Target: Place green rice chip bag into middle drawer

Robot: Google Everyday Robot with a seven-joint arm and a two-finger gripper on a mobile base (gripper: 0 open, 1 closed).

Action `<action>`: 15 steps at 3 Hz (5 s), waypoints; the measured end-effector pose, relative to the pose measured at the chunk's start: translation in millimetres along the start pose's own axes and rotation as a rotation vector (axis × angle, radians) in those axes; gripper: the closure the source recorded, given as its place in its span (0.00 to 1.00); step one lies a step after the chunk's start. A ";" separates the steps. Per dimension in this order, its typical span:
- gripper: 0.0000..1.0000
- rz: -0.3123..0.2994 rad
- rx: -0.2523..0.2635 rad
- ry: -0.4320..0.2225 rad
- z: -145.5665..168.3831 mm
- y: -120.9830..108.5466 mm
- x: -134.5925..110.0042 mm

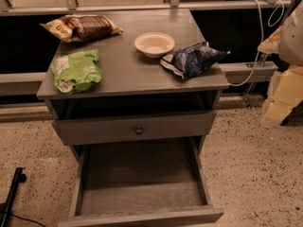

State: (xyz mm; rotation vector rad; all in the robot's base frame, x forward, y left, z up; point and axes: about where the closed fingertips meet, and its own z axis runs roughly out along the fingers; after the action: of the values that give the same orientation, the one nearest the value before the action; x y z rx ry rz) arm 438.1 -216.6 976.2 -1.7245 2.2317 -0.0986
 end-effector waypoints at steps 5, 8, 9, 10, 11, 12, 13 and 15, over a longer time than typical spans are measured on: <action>0.00 -0.536 -0.058 -0.353 98.9 -31.9 -247.3; 0.00 -0.649 -0.017 -0.456 155.8 -46.7 -339.3; 0.14 -0.672 -0.013 -0.506 185.8 -50.2 -368.9; 0.11 -0.689 -0.021 -0.541 209.9 -49.2 -387.4; 0.10 -0.714 -0.040 -0.566 229.5 -42.7 -403.1; 0.36 -0.730 -0.055 -0.633 238.3 -36.4 -417.8; 0.58 -0.751 -0.067 -0.712 231.6 -30.5 -428.4; 1.00 -0.784 -0.029 -0.864 192.9 -16.6 -429.2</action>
Offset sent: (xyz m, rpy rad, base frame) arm 0.0973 0.1053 -0.0333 0.1057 0.0134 0.2778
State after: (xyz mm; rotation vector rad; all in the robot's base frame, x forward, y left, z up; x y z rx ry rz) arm 604.6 214.5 886.4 -2.0171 0.9075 0.4219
